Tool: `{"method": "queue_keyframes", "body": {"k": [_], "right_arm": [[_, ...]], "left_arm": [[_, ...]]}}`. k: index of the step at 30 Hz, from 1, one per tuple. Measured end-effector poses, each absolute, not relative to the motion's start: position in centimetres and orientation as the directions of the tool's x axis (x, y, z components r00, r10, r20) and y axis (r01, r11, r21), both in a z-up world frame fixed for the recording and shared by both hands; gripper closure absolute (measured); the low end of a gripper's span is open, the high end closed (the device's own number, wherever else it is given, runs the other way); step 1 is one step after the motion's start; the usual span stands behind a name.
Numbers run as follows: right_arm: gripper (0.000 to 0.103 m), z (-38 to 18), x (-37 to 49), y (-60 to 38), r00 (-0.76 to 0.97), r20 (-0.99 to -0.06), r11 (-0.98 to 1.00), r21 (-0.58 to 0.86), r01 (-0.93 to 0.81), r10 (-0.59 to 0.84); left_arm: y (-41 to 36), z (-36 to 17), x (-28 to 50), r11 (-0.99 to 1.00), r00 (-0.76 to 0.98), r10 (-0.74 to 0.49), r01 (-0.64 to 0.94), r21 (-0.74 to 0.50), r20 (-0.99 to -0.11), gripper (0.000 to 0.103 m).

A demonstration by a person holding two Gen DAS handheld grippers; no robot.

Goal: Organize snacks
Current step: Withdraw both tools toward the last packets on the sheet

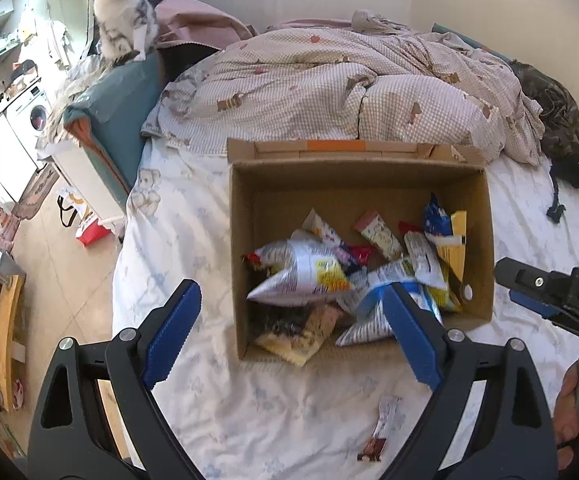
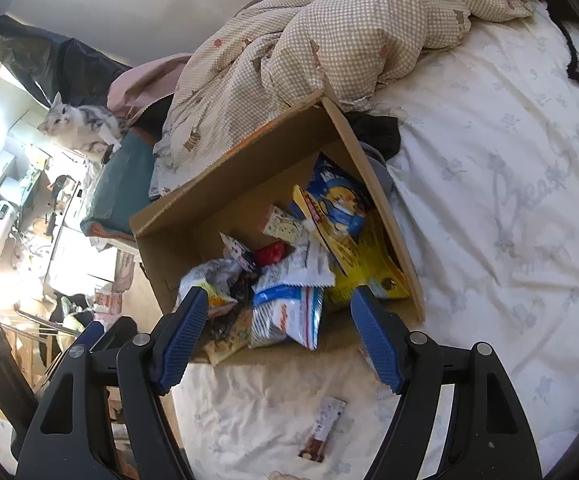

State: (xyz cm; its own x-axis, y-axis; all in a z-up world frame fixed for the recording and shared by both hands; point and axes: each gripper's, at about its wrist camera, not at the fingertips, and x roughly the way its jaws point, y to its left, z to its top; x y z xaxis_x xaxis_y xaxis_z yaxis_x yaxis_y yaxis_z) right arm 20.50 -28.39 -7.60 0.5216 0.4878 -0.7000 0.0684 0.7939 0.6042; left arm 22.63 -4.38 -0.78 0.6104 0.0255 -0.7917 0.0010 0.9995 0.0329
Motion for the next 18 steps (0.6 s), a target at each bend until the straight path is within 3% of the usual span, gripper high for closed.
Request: {"method": "queue_keyframes", "body": {"k": [18], "right_arm": [[0.026, -9.6, 15.2, -30.7, 0.495, -0.757, 0.805, 0.567, 0.175, 0.426]], "left_arm": [[-2.2, -4.1, 18.0, 0.999, 0.561, -0.002, -0.036, -0.027, -0.828, 0.013]]}}
